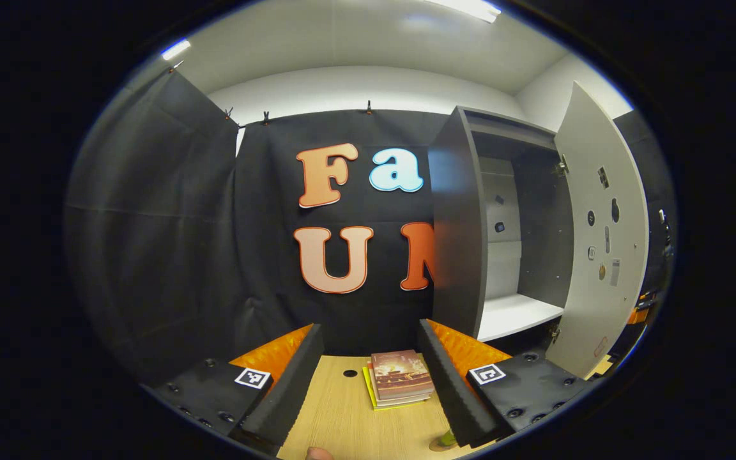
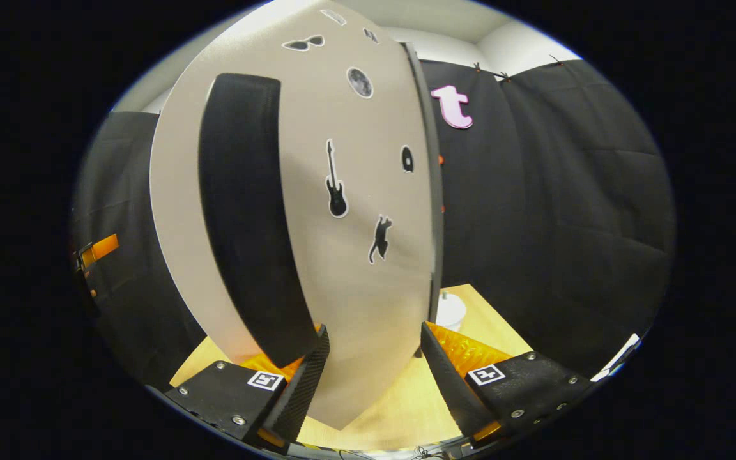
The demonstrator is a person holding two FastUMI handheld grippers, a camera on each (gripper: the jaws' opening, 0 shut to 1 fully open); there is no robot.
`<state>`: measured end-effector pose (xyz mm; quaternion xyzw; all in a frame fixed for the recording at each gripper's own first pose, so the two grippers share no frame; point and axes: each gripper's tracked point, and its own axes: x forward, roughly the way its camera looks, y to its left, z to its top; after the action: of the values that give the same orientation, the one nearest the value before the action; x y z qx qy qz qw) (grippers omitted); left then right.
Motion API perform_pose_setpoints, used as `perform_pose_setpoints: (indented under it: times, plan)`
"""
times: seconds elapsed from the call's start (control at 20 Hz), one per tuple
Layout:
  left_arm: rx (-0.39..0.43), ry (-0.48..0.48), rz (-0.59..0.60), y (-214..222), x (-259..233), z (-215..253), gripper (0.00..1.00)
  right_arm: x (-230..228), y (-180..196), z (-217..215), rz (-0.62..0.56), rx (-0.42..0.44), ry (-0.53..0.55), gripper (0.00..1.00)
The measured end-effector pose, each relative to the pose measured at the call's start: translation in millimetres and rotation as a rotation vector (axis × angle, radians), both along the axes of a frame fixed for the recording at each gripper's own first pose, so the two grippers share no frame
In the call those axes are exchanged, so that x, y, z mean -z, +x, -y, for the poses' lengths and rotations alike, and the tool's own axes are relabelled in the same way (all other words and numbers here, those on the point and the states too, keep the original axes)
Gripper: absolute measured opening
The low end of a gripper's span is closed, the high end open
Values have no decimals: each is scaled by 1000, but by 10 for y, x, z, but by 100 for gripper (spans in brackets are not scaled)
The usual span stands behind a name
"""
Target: Open the cabinet door with the right hand, grasp the bottle in the cabinet with the left hand and place it on the coaster, then close the cabinet door with the right hand.
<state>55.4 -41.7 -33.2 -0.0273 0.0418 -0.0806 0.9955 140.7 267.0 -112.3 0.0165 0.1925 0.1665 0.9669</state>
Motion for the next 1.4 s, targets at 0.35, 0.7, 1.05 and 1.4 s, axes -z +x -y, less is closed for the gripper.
perform_pose_setpoints:
  times: [0.35, 0.7, 1.05, 1.4]
  plan:
    - [-90, 11, 22, -73, -31, -467, 96, 15, 29, -181, 6, -124, 8, 92]
    - [-170, 24, 20, -182, 12, -884, 97, 78, 127, -312, 22, -147, 0, 91]
    - [-196, 19, -6, -190, 148, -954, 95, 122, 222, -393, 37, -140, 8, 92]
    - [-210, 17, -20, -128, 232, -976, 96, 201, 315, -489, 26, -113, 25, 92]
